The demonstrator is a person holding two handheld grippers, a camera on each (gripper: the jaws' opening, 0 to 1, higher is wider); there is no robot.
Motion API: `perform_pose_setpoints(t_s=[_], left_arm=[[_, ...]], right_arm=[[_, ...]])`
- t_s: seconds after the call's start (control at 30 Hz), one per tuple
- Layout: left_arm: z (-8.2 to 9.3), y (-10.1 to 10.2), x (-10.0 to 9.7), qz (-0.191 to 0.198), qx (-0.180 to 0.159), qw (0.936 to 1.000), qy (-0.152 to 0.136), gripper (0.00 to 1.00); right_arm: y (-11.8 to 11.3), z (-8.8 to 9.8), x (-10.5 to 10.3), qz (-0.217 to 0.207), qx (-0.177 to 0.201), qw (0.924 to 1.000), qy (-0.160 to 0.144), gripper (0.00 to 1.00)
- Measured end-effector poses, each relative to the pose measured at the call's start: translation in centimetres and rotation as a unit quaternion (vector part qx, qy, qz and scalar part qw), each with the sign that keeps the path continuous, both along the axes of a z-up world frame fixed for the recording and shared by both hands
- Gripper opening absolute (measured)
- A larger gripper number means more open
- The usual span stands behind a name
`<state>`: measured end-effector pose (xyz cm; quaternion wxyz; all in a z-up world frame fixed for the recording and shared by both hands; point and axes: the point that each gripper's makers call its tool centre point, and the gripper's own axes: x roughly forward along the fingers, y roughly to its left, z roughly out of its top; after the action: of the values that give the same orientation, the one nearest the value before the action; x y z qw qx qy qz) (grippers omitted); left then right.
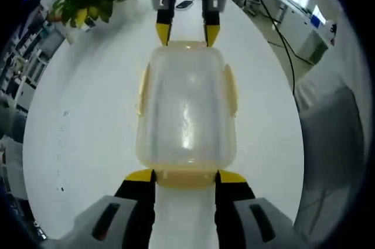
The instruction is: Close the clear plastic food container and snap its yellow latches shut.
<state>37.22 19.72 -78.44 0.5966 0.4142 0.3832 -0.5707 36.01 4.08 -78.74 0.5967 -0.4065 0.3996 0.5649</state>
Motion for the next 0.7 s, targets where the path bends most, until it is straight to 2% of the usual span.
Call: perform_pose_setpoints(t_s=[0.1, 0.23, 0.7], left_arm=[[-0.23, -0.14, -0.11, -0.001, 0.004, 1.0000, 0.001, 0.34], [-0.73, 0.09, 0.03, -0.005, 0.018, 0.9998, -0.002, 0.34], [-0.77, 0.06, 0.04, -0.007, 0.028, 0.9996, -0.008, 0.35]], right_arm=[[0.02, -0.55, -0.05, 0.003, -0.008, 1.0000, 0.002, 0.37], [-0.08, -0.35, -0.02, 0.003, -0.007, 1.0000, 0.004, 0.37], [-0.10, -0.49, 0.03, 0.003, -0.014, 0.9998, 0.010, 0.37]])
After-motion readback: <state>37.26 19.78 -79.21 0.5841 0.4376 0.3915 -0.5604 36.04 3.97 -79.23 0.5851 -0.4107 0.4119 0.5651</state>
